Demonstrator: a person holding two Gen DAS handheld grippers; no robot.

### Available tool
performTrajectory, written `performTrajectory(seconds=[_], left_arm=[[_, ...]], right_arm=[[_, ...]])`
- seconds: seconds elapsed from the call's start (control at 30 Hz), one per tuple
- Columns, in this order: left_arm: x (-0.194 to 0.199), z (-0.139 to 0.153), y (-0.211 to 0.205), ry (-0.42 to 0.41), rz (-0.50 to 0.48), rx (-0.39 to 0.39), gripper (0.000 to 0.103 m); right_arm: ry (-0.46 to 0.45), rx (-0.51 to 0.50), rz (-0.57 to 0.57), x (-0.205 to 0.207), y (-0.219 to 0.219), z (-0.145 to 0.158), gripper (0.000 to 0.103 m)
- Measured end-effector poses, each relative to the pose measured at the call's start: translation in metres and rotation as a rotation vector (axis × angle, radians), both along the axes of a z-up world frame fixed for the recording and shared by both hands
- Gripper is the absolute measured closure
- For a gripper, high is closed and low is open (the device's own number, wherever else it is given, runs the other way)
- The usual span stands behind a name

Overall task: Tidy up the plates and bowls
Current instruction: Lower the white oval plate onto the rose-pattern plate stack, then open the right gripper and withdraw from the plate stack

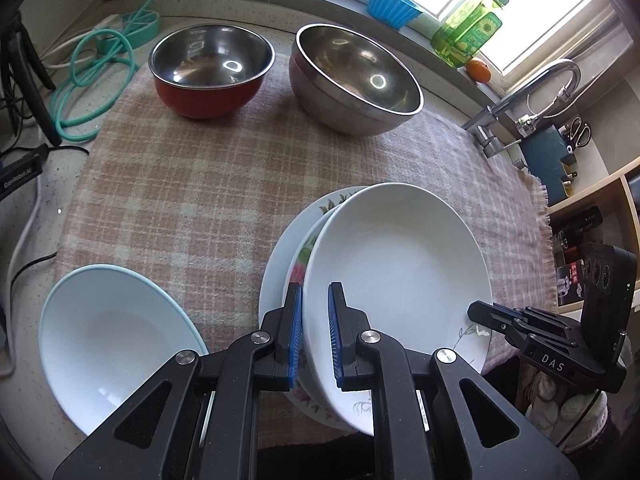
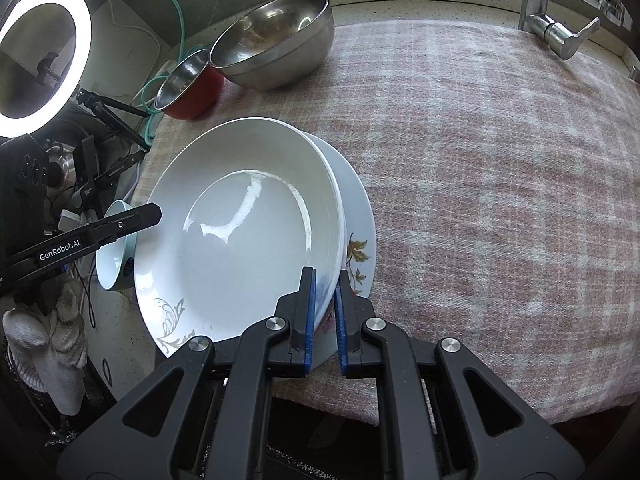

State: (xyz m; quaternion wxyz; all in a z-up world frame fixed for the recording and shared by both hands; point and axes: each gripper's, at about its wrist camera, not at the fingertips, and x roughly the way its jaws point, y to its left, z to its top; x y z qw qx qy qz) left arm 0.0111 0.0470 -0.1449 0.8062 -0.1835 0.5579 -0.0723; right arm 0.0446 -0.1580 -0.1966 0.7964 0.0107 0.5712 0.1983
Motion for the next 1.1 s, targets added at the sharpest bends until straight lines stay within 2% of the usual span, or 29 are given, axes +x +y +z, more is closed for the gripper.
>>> performTrajectory(seconds=[0.47,0.67,0.77,0.9,1.1], left_arm=[[-0.001,-0.005,0.001,0.007,0.005,0.016,0.092],[-0.002,-0.004,0.001,0.002,0.002,0.031,0.092],[-0.002,-0.003,-0.001,-0.005,-0.003,0.052,0.092],[-0.002,0.0,-0.002,-0.017,-0.004,0.064,0.092],[-0.004,0.017,-0.008,-0.084,-0.021,0.133,0.091]], right_arm=[[-0.065,-0.14,0.074,-0.007,0.02,0.002,0.089],[-0.075,-0.166,0.109,-0.01,0.027,0.002,0.079],[-0.097,-0.205,0.135,-0.013,0.033,0.002,0.078],[-0.09,-0.192,0.133,-0.011,0.031,0.002,0.078],[-0.101,-0.175,0.125,-0.012,0.028,0.005,0.077]])
